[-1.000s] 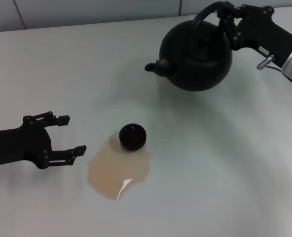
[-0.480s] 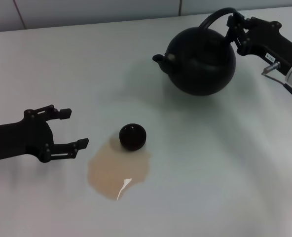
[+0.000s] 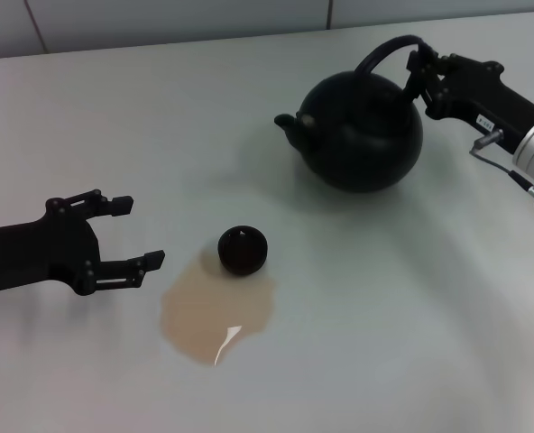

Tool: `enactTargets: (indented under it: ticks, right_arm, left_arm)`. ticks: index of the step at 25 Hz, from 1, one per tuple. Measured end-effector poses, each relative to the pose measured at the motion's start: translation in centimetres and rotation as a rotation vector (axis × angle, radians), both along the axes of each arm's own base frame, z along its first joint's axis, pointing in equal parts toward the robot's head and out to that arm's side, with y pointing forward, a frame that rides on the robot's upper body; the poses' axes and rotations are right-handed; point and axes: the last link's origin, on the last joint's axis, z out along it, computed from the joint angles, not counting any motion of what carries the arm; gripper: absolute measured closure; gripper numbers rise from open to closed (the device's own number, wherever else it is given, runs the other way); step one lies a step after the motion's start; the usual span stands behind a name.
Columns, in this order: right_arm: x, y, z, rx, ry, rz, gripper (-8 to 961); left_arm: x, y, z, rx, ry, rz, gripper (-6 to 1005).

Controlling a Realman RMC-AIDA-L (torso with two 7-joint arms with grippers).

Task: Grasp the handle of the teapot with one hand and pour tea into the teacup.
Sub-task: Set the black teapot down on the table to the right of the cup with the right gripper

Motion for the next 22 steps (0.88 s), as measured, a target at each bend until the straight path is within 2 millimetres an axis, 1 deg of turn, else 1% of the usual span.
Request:
enactTargets:
  ticks: [10, 22]
  right_arm:
    - [0.5, 0.26, -0.51, -0.016, -0.021, -0.043, 740]
    - [0.29, 0.29, -0.62, -0.025, -0.033, -0.028, 725]
  left_arm:
    - [-0.1, -0.09, -0.19, -0.004, -0.002, 0.002, 129]
    - [-0.01, -0.07, -0.28, -0.003, -0.002, -0.006, 129]
